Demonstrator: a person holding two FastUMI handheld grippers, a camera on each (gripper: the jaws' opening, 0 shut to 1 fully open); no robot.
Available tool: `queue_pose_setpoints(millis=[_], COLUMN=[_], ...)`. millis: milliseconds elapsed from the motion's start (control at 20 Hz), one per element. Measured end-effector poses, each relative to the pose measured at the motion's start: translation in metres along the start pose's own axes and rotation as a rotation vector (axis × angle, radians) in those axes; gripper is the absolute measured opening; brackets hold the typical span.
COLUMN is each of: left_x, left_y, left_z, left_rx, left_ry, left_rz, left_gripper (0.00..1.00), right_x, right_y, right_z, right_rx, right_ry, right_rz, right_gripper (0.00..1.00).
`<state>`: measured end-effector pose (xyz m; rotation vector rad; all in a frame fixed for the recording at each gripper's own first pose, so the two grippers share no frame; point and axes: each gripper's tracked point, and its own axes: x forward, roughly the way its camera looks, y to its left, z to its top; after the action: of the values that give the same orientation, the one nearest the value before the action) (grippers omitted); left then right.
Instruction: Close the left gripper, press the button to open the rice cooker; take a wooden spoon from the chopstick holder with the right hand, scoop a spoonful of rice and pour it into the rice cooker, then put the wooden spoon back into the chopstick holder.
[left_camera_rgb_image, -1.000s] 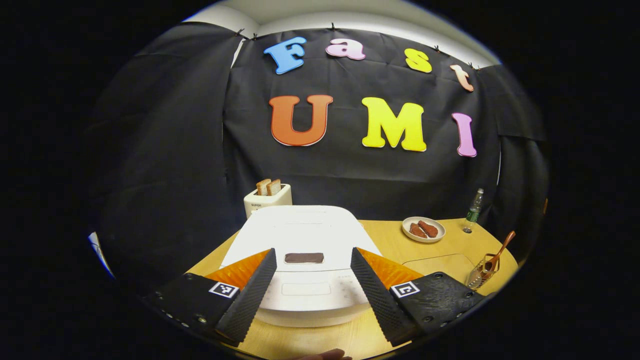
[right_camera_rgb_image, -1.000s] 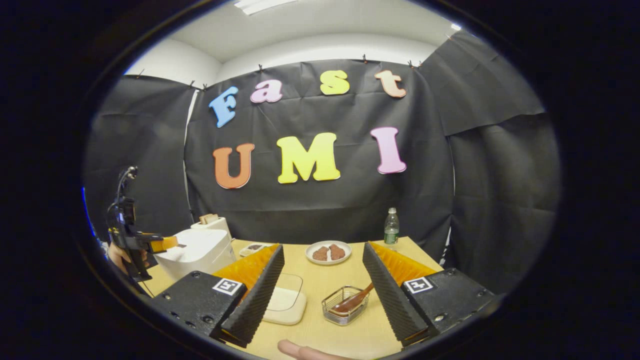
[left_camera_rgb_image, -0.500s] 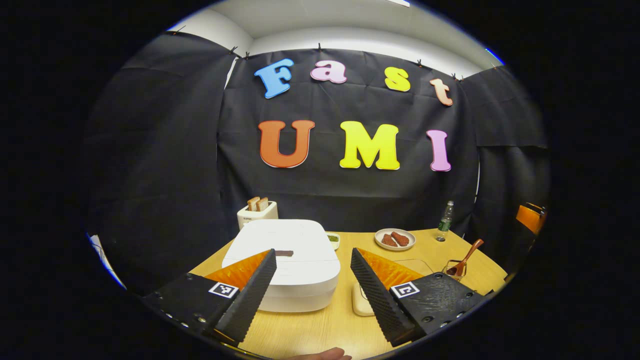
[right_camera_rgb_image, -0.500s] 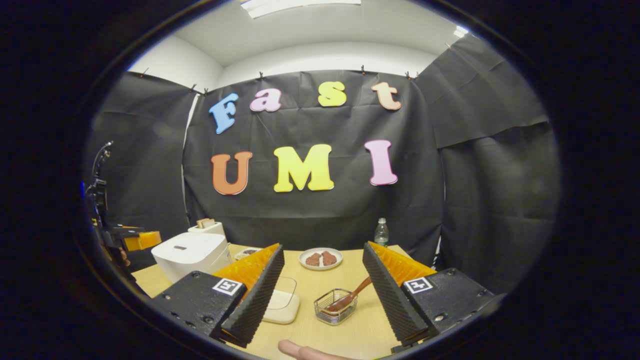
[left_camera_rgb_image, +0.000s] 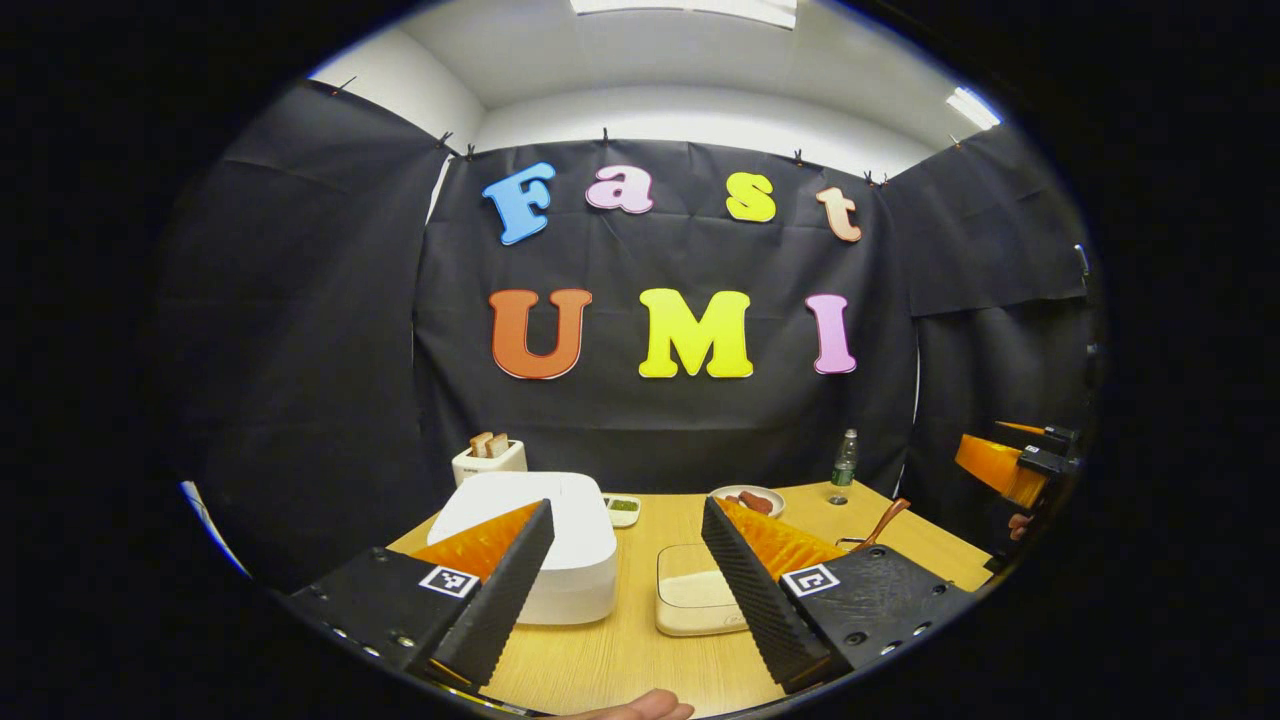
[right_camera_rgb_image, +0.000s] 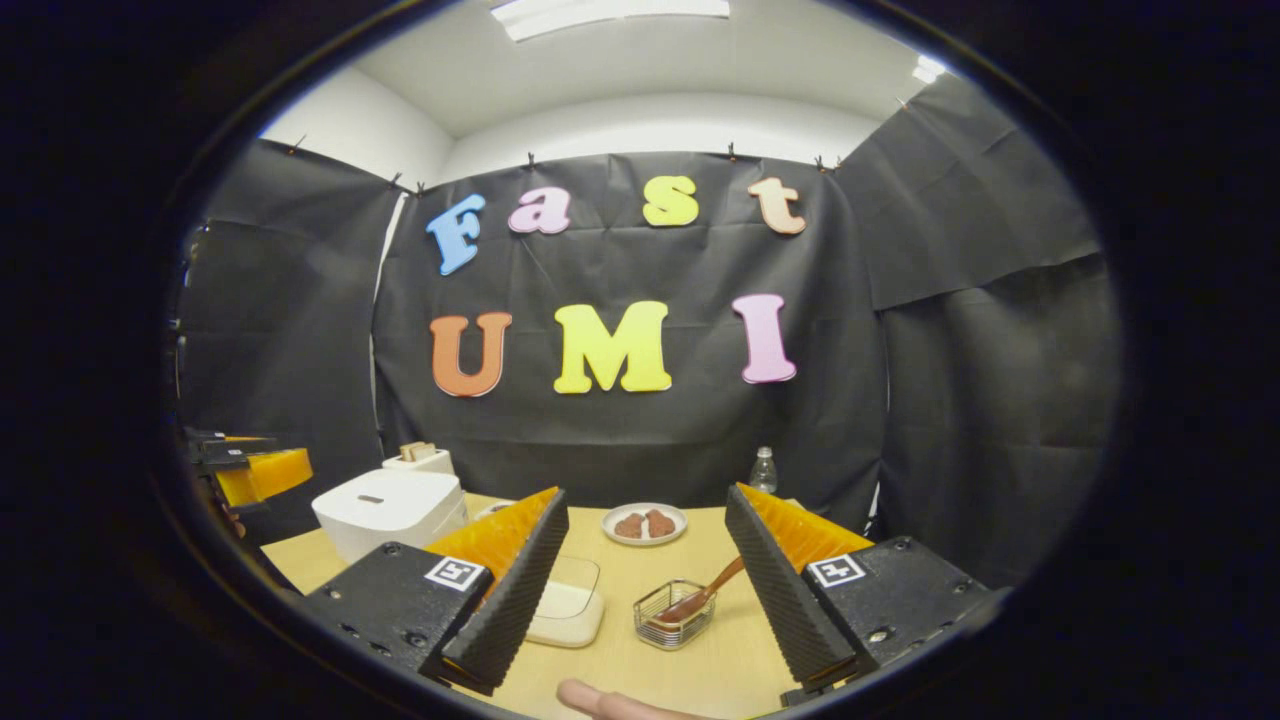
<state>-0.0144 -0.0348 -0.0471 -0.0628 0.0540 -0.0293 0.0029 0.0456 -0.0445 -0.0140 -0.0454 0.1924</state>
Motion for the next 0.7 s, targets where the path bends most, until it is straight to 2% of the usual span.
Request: queue_pose_setpoints(millis=[350,700], left_x=[-0.007,-0.009], left_y=[0.013,0.019], left_z=[-0.006,-0.008], left_rx=[-0.006,-0.017], left_ry=[0.004,0.000], left_rz=[0.002,0.008], left_gripper=[0.95,0.95], right_x=[0.002,-0.001], right_y=[0.009,0.013], right_z=[-0.007,0.001], right_rx=[0.005,-0.012], right_ry=[0.031,-0.003], right_rz=[0.014,0.021], right_gripper=[1.00,1.00])
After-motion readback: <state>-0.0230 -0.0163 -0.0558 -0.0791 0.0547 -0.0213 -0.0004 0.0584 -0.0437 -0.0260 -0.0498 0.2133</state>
